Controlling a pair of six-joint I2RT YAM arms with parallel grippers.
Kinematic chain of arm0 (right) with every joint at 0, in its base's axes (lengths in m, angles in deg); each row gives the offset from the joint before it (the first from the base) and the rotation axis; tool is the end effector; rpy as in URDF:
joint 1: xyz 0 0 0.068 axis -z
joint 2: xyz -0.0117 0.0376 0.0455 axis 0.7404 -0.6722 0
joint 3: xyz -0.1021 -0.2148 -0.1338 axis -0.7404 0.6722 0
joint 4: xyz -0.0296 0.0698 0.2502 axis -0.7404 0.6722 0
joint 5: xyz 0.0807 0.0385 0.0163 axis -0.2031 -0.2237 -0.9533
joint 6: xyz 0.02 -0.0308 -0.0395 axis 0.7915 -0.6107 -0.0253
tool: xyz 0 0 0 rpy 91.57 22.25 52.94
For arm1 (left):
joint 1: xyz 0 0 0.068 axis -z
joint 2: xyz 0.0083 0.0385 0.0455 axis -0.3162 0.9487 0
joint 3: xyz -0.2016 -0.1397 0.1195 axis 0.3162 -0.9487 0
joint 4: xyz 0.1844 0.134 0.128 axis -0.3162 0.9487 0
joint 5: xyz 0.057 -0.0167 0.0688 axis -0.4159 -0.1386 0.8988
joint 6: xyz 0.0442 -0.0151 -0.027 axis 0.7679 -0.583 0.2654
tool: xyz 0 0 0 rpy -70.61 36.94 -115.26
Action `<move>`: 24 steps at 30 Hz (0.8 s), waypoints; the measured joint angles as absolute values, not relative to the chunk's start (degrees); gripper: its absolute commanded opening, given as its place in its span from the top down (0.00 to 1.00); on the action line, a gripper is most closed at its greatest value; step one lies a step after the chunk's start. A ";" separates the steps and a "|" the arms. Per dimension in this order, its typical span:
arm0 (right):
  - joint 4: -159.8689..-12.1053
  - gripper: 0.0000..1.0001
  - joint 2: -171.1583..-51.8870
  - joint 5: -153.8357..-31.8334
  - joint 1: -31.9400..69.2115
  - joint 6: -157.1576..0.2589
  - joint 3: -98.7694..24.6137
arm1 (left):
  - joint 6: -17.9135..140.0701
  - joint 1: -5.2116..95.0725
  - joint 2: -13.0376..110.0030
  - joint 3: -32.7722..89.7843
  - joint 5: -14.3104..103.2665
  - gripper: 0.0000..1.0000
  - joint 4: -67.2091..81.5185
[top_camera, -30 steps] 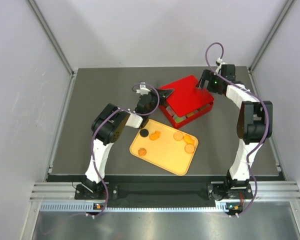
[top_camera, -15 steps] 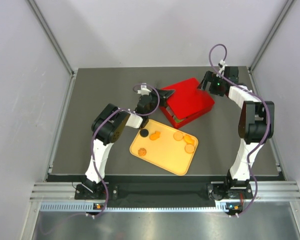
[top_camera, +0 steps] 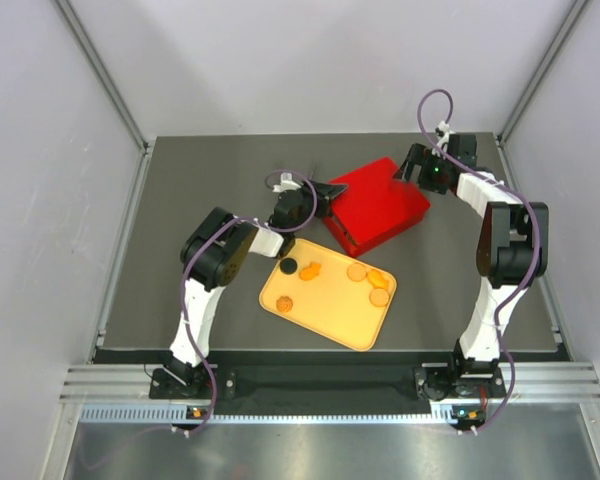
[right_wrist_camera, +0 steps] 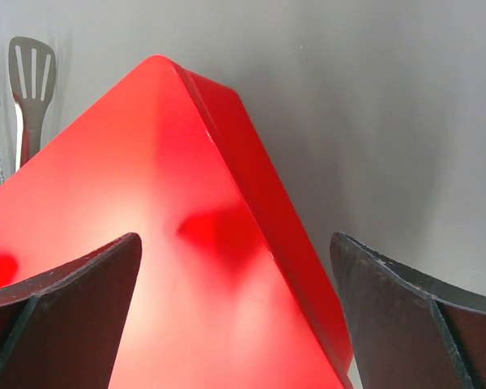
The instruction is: Pack the cookies
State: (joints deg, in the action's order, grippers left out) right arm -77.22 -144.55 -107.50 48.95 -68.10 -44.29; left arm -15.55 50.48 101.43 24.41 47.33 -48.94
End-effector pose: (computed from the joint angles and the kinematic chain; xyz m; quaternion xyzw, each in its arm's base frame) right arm 0.4497 0.0044 0.2091 0.0624 0.8929 0.2310 0.3814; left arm 0.3939 -0.2504 0.1335 -0.3096 0.6498 -0.6181 0.3159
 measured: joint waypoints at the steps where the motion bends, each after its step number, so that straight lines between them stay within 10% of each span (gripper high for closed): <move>1: -77.22 0.00 -144.55 -107.56 48.95 -68.10 -44.29 | -15.48 50.29 101.13 24.13 47.13 0.61 -48.11; 24: -77.22 0.00 -146.25 -108.02 48.89 -68.16 -44.23 | -13.95 45.65 94.09 19.30 44.36 0.60 -41.42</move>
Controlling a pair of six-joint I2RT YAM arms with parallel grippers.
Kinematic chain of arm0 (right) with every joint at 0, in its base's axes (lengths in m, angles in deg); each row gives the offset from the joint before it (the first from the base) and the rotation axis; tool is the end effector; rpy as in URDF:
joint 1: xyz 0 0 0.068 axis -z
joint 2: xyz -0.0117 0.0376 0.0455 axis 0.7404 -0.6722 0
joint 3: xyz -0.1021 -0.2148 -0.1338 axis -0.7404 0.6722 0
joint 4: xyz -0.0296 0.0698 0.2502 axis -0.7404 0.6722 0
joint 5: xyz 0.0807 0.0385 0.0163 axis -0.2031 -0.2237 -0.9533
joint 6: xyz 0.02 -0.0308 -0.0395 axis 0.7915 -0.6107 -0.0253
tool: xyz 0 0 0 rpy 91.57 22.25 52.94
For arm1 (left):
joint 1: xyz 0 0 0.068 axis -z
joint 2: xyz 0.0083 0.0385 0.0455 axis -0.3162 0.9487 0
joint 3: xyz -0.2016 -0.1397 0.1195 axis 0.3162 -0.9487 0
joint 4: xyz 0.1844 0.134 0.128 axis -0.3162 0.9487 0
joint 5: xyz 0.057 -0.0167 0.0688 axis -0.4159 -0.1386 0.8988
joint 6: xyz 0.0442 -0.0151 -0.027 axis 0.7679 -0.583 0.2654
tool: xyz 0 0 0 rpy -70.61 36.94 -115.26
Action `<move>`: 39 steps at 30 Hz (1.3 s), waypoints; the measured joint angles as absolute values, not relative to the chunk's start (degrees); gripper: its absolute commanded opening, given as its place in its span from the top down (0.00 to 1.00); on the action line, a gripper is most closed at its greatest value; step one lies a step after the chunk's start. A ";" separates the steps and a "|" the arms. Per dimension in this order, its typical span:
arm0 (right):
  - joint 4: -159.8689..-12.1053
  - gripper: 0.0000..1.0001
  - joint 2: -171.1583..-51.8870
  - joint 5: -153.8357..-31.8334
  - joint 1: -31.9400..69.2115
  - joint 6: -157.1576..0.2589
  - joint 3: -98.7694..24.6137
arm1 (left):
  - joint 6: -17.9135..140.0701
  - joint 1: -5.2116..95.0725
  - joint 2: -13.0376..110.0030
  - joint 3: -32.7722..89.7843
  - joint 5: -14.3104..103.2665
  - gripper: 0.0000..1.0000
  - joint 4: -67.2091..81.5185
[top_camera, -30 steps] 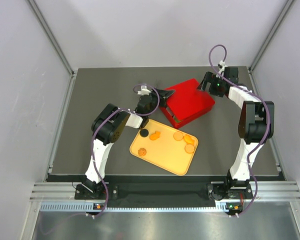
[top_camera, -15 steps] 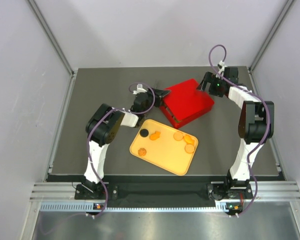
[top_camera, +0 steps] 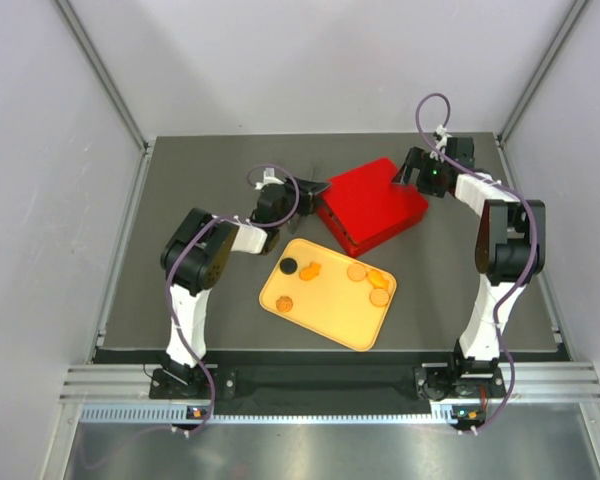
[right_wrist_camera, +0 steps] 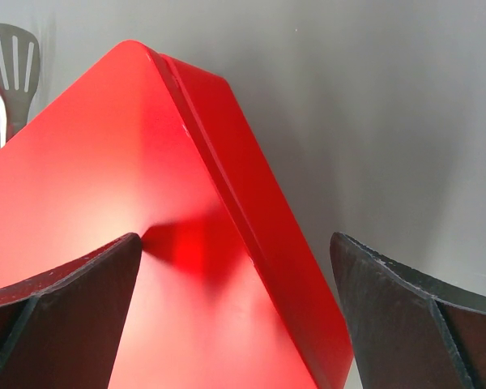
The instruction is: Pack the cookies
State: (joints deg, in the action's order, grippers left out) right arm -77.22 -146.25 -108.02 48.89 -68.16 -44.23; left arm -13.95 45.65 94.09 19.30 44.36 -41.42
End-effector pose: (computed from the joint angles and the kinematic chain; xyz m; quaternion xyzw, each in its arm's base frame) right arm 0.4521 0.0051 0.1961 0.0633 0.8981 0.2343 0.3667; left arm 0.3933 -0.2080 0.1496 -0.3292 0.6746 -0.5816 0.3135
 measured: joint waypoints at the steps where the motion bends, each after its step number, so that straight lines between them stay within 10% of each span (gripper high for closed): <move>1: -77.24 0.00 -146.32 -108.02 48.89 -68.14 -44.25 | -13.84 45.46 93.85 19.14 44.20 0.60 -41.20; 27: -76.71 0.00 -147.21 -108.02 46.75 -69.56 -44.40 | -10.13 41.65 87.55 13.26 42.43 0.59 -35.65; 39: -76.69 0.00 -147.21 -107.54 46.37 -69.84 -44.51 | 0.21 43.27 80.16 13.57 44.95 0.43 -17.59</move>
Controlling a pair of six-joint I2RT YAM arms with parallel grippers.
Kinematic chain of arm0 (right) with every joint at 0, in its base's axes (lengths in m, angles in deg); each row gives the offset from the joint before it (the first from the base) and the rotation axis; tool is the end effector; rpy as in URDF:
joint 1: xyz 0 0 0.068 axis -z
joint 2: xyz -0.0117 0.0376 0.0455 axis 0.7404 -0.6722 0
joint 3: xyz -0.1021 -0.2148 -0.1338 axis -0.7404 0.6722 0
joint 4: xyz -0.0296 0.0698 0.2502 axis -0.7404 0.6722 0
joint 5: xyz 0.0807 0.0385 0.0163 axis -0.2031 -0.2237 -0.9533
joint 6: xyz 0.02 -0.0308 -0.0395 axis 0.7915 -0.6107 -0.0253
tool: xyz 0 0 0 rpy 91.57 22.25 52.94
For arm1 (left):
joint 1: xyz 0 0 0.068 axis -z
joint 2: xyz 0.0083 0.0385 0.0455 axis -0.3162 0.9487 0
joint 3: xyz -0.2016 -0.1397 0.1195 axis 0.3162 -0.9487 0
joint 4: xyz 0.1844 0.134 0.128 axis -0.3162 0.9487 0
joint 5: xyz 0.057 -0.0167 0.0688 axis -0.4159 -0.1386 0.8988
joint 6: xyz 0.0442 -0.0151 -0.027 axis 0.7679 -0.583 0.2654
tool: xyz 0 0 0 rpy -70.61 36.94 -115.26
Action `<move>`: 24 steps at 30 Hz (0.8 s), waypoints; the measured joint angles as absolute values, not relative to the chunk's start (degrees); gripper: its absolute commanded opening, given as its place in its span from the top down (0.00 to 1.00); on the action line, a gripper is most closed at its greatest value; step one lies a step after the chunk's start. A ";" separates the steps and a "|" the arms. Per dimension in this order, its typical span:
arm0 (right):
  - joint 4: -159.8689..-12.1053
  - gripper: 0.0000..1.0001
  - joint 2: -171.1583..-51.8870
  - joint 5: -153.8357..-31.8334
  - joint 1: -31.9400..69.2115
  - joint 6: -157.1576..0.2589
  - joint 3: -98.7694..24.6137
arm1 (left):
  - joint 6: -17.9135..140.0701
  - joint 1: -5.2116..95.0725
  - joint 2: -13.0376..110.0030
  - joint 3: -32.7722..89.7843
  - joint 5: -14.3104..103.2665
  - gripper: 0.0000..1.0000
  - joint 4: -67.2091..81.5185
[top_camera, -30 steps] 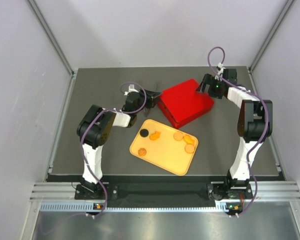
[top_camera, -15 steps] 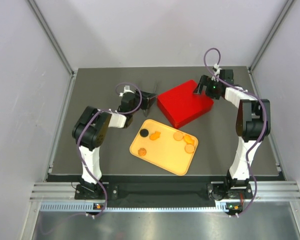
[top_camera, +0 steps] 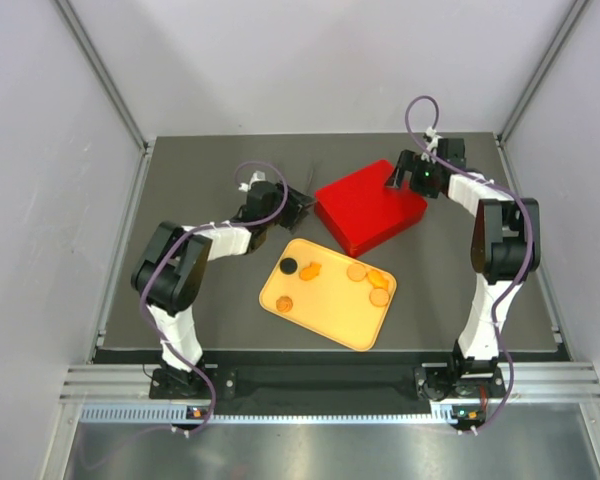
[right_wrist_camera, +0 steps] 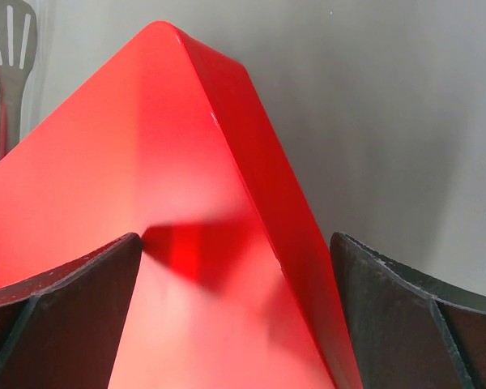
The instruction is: Pack the cookies
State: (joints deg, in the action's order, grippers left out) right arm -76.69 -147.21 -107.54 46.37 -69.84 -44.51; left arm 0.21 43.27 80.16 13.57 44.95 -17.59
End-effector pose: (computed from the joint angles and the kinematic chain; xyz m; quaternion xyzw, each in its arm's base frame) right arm 0.4530 0.0247 0.1896 0.0344 0.9043 0.2327 0.3563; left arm 0.3627 -0.1731 0.1745 -0.3015 0.7763 -0.4507 0.3213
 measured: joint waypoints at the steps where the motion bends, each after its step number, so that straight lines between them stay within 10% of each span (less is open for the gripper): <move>1: -76.63 0.00 -147.21 -107.45 46.29 -69.84 -44.64 | 1.17 43.80 80.16 13.90 45.17 0.31 -16.19; 24: -78.55 0.00 -145.53 -105.47 44.50 -69.67 -41.95 | 6.64 48.82 85.91 23.97 46.37 0.35 -6.58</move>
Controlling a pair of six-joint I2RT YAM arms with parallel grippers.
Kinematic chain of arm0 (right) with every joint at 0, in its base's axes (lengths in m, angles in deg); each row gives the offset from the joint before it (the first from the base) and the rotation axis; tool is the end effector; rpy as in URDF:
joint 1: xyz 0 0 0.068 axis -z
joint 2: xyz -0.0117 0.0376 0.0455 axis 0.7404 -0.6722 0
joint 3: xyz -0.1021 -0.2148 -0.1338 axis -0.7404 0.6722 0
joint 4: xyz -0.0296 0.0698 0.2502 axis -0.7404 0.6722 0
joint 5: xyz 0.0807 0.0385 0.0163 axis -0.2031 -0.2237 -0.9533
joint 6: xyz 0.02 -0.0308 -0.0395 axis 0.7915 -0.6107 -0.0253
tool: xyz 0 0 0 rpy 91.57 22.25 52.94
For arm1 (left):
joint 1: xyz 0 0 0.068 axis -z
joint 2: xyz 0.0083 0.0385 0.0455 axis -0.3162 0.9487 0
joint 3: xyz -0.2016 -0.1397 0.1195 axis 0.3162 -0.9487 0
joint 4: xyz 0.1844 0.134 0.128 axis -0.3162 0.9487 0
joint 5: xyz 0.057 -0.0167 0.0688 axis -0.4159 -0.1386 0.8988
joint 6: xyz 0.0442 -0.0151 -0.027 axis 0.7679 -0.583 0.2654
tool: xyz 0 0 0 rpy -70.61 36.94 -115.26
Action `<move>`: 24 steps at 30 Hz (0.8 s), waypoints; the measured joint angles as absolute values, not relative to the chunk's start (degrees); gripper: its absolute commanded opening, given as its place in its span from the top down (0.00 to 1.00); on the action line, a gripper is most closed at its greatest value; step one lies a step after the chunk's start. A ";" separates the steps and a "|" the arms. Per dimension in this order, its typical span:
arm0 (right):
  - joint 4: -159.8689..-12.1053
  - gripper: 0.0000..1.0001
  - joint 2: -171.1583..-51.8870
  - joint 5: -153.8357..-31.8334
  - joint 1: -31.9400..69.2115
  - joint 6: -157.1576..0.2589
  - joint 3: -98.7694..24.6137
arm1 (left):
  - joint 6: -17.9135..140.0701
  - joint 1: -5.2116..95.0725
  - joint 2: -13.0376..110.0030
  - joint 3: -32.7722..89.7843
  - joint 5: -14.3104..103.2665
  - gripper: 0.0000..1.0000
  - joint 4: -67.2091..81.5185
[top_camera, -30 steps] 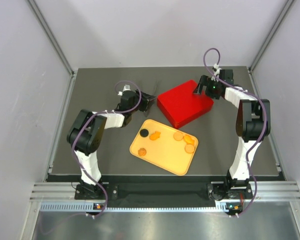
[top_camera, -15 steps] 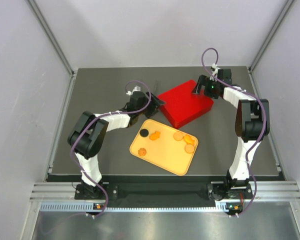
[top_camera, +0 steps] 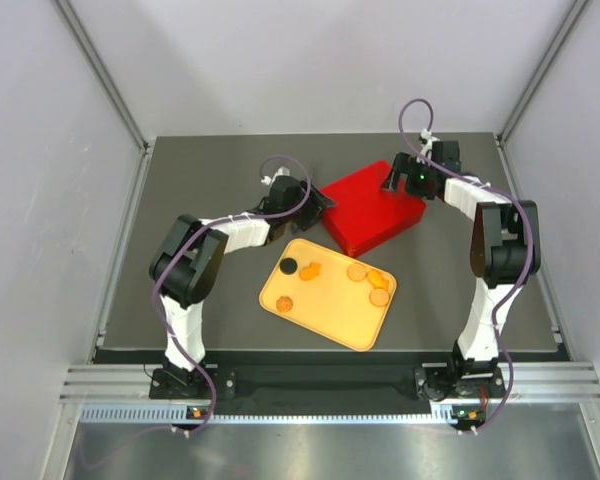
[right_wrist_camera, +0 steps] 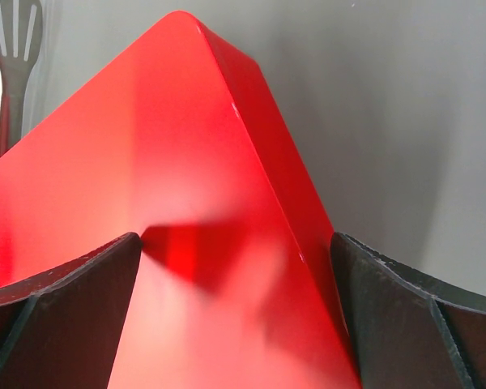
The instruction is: Pack the cookies
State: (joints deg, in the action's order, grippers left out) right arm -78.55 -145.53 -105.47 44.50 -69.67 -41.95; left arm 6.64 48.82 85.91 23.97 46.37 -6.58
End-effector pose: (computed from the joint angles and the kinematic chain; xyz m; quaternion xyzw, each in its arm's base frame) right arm 0.4453 0.0379 0.1904 0.0265 0.9038 0.2238 0.3638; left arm 0.3715 -0.2223 0.1716 -0.2370 0.8292 -0.4077 0.3002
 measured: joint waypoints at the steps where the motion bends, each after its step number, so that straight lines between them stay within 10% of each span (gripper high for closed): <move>1: -78.66 0.00 -145.25 -105.38 44.36 -69.69 -41.65 | 6.84 48.87 86.31 24.52 46.41 0.35 -6.18; 24: -80.23 0.00 -141.81 -96.15 41.89 -70.72 -38.04 | 8.39 48.10 90.85 31.56 46.30 0.67 -1.77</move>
State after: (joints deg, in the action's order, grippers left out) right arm -80.23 -141.81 -96.15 41.89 -70.72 -38.04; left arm 8.39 48.10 90.85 31.56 46.30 -1.77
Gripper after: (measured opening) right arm 0.996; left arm 0.443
